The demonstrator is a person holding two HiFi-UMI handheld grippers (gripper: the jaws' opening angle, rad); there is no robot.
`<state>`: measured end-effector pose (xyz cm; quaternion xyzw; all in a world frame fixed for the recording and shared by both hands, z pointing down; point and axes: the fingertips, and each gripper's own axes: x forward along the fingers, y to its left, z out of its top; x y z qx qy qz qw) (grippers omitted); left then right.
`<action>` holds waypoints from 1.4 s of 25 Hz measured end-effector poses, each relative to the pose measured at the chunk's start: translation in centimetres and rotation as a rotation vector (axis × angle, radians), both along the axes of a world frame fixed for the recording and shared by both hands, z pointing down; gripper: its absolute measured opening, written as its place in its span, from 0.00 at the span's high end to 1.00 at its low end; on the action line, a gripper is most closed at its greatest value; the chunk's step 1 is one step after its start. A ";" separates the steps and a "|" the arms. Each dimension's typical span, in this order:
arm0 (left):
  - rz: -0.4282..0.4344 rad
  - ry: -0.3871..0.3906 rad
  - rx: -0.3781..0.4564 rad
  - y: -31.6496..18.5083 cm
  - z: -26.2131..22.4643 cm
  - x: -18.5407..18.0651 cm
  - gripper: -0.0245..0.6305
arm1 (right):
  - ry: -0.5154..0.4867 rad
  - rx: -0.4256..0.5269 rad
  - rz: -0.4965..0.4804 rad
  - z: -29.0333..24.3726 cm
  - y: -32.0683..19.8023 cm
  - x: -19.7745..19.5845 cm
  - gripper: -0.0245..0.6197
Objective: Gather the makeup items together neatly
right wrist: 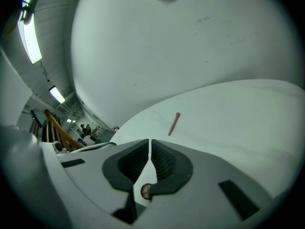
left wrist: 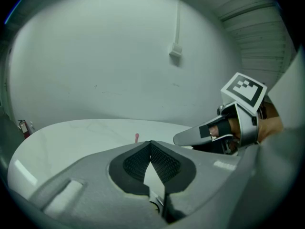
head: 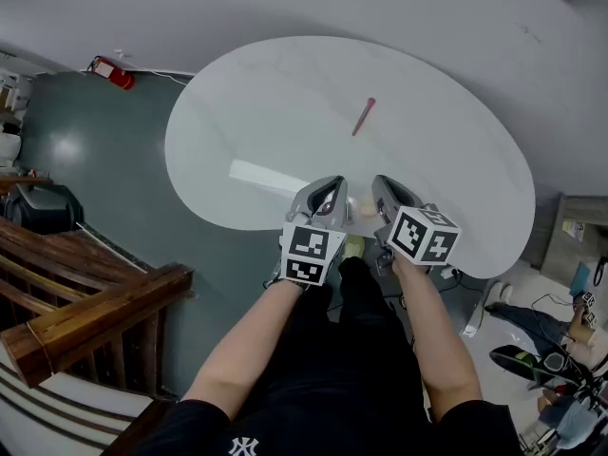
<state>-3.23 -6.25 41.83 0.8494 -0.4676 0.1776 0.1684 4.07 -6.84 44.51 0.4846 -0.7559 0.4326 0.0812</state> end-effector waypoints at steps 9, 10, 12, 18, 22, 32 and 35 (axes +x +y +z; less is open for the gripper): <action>-0.056 -0.009 -0.043 -5.0 2.4 0.2 0.95 | 0.065 -0.064 -0.055 3.1 -6.1 0.2 0.91; -0.061 -0.011 -0.048 -5.4 2.7 0.2 0.95 | 0.067 -0.075 -0.061 3.6 -6.7 0.1 0.90; -0.072 -0.015 -0.059 -6.3 3.3 0.0 0.95 | 0.074 -0.095 -0.071 4.7 -7.9 -0.1 0.86; -0.105 -0.025 -0.092 -8.1 4.8 -0.7 0.95 | 0.125 -0.153 -0.106 7.9 -10.9 -1.1 0.80; -0.126 -0.034 -0.108 -9.0 5.7 -1.1 0.95 | 0.167 -0.194 -0.129 10.2 -12.5 -1.7 0.78; -0.150 -0.031 -0.138 -10.2 7.4 -1.9 0.95 | 0.240 -0.249 -0.137 13.1 -14.5 -2.7 0.78; -0.157 -0.032 -0.140 -10.3 7.4 -2.1 0.95 | 0.295 -0.250 -0.136 13.3 -14.9 -2.7 0.79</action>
